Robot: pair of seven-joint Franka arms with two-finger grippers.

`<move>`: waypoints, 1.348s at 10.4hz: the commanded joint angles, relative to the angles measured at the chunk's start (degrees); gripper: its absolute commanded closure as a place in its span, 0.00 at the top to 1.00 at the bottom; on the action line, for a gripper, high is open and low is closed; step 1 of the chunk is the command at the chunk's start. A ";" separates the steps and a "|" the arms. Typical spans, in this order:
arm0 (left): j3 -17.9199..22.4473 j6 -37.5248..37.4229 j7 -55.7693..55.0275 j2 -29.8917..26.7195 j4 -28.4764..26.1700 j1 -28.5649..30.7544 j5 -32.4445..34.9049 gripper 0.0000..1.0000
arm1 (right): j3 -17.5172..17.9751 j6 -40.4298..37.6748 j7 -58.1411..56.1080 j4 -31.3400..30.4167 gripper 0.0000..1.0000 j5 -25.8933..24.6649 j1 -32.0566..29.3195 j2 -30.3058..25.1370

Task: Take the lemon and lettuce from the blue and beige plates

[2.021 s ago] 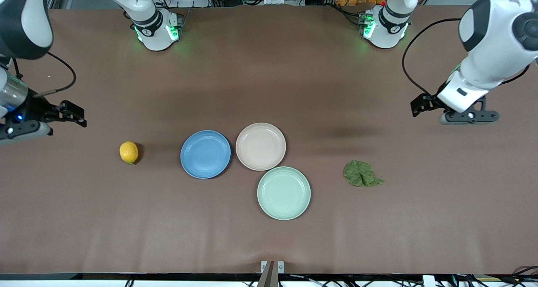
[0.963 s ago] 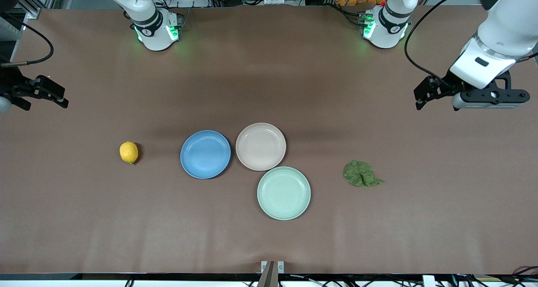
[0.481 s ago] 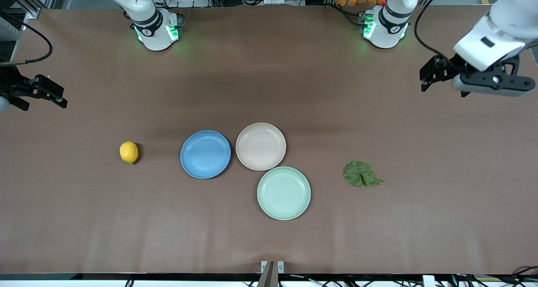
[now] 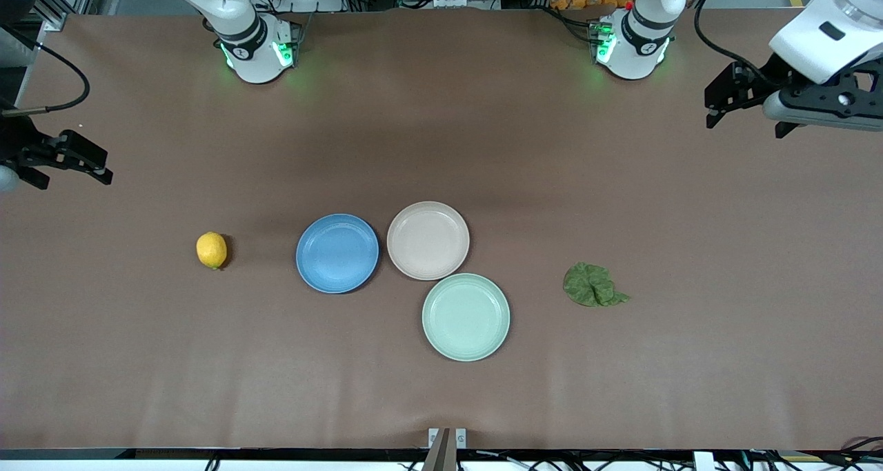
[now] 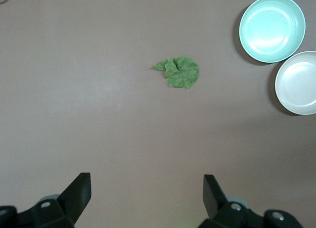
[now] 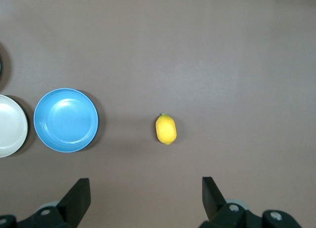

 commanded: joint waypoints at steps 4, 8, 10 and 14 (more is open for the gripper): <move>0.24 -4.51 0.34 0.73 4.52 0.64 -1.58 1.00 | 0.29 -1.09 0.79 1.80 1.00 -0.93 -0.92 1.07; 0.07 -4.50 -3.53 0.82 4.52 0.38 -1.94 1.00 | 0.20 -1.52 1.06 1.80 1.00 -1.19 -0.92 0.98; -0.02 -4.50 -3.62 0.82 4.52 0.46 -2.11 1.00 | 0.12 -1.53 1.06 1.80 1.00 -1.37 -1.01 0.98; 0.15 -4.50 -3.62 0.82 4.52 0.55 -2.81 1.00 | 0.12 -1.61 0.88 1.97 1.00 -1.11 -1.00 0.98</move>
